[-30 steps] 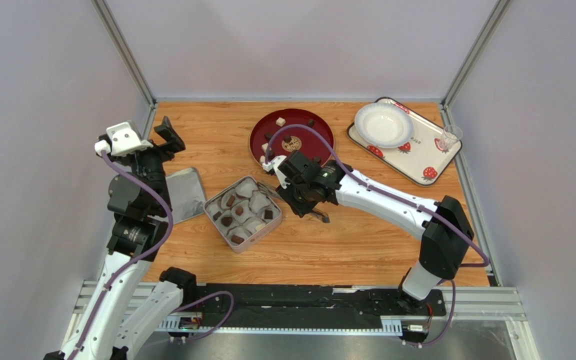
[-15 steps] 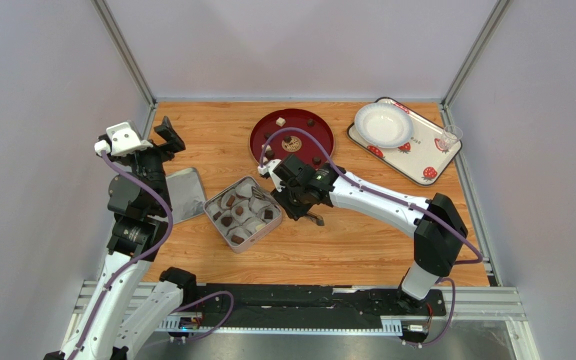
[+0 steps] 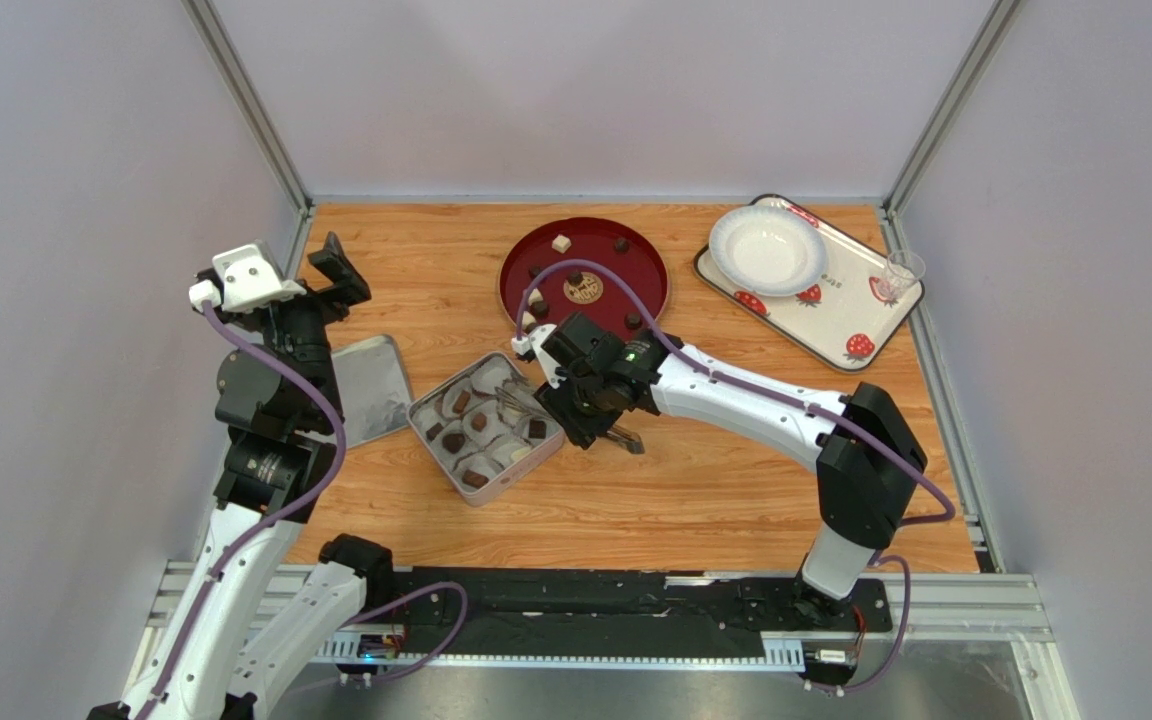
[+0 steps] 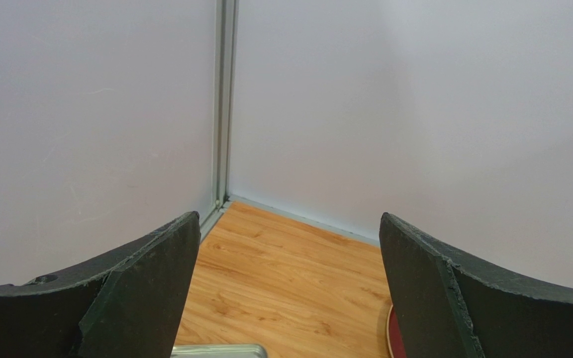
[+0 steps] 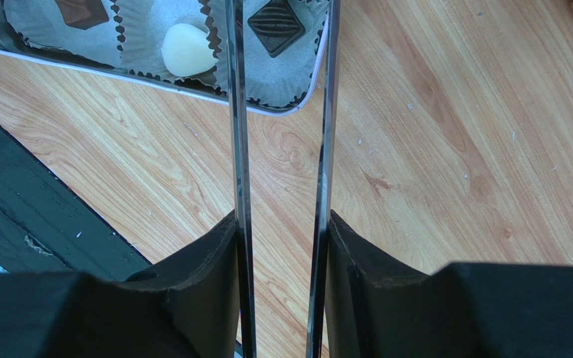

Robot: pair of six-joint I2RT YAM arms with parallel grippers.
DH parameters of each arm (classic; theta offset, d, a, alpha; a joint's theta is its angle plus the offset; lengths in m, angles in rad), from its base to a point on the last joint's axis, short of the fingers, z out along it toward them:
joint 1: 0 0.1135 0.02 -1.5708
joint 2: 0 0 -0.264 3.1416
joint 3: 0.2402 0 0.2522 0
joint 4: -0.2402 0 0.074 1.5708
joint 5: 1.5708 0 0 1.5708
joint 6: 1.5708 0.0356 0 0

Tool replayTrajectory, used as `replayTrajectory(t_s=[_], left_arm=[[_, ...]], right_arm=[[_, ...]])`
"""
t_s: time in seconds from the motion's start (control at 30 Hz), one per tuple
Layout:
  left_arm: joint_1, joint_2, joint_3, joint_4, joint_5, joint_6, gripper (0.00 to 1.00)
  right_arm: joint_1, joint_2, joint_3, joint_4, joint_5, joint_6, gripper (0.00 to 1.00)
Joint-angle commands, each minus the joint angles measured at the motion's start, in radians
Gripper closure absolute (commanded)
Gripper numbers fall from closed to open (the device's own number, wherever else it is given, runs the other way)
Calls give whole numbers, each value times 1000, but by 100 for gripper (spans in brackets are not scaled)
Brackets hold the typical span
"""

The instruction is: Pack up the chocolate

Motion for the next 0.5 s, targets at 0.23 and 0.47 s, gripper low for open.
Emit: replayTrajectory(t_s=[0.23,0.47], left_arm=[[8,-1,-9,25,13,-20,2],[8,-1,-9,23,15,-20,3]], right_arm=[[5,-35,41,28,3,0,64],[-20,-69,96,16,63,-10,70]])
